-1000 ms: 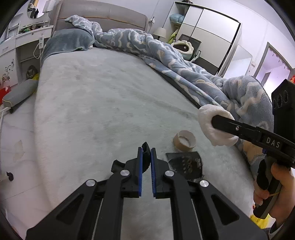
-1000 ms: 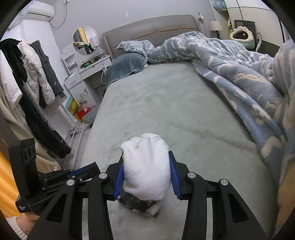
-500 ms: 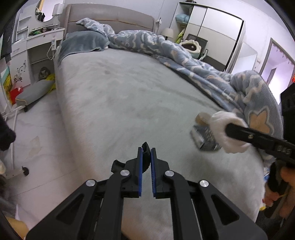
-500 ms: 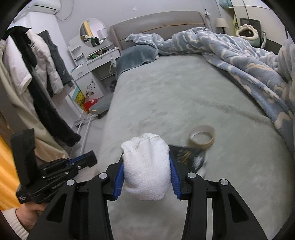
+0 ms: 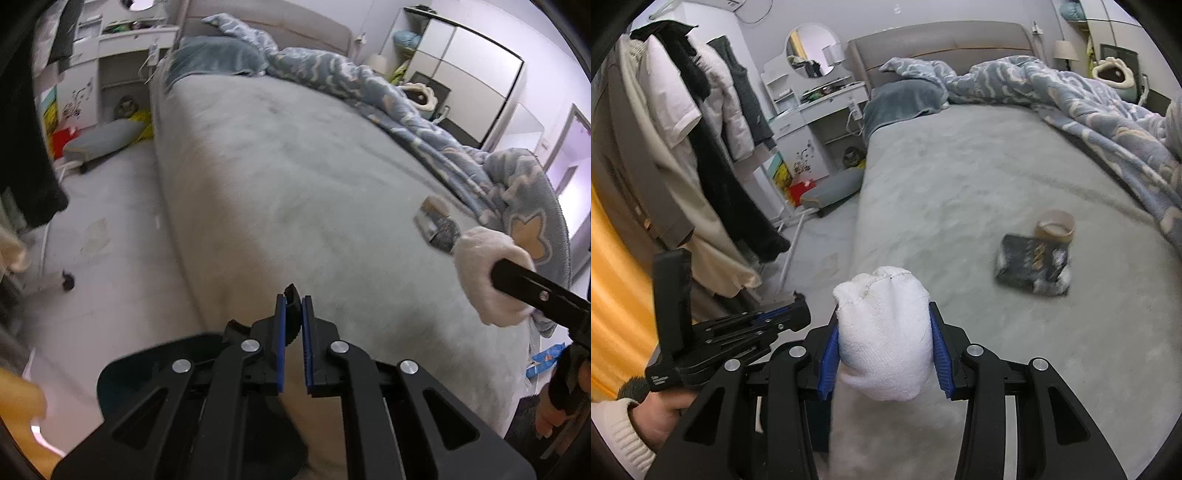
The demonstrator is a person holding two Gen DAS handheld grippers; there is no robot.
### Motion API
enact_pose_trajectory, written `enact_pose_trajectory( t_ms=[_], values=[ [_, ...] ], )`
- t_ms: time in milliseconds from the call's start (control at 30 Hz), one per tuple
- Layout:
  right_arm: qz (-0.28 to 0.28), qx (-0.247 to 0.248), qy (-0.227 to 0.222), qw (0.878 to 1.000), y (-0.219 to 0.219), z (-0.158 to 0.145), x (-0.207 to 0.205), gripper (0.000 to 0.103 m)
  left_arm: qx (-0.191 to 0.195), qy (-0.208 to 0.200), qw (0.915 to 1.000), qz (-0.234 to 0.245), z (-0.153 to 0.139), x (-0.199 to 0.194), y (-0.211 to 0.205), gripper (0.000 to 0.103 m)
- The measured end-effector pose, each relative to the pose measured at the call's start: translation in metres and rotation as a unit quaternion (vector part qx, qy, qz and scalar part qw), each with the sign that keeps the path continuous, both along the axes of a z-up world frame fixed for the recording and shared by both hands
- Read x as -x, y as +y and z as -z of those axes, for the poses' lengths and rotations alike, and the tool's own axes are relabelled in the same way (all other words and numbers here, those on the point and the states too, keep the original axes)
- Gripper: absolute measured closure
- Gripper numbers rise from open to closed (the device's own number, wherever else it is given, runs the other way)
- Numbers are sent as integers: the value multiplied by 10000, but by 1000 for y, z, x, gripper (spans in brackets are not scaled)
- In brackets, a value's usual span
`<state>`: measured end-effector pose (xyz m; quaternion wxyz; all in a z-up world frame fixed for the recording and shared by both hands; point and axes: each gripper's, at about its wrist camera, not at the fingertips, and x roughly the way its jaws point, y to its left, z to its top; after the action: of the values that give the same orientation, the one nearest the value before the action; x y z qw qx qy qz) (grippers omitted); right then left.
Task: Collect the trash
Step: 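Carry sock and black piece to the green bin and open both tools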
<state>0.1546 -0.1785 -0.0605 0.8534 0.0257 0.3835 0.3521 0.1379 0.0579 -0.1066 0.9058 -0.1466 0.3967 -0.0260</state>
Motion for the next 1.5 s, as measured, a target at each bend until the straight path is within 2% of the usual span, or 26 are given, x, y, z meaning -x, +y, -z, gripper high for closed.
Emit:
enact_pose_trajectory(
  t_ms=[433,767,867,1033,1100,1133,1167,1333,1500],
  values=[
    [-425,168,117,9989,41,10,38,59,113,816,9958,-397,39,38,36,94],
    [-896,524,361,9939,90,34,57,59,307,1593,9848,-621,75,56,69,94],
    [-995,616,427,9922,102,41,59,59,527,1866,9794,-567,88,62,77,94],
    [-1091,780,493,9897,118,53,60,59,533,2088,9754,-463,97,70,81,94],
    [-1102,845,531,9889,122,58,59,59,516,2096,9753,-470,97,72,83,85],
    [-1101,886,546,9885,125,61,59,59,507,2093,9754,-480,97,74,85,68],
    [-1103,925,567,9880,128,64,58,59,525,2075,9755,-502,96,77,89,56],
    [-1196,1076,663,9847,141,77,59,59,507,2010,9766,-580,91,81,99,55],
    [-1292,1299,751,9802,155,90,60,59,309,1791,9816,-589,76,88,107,55]
  ],
)
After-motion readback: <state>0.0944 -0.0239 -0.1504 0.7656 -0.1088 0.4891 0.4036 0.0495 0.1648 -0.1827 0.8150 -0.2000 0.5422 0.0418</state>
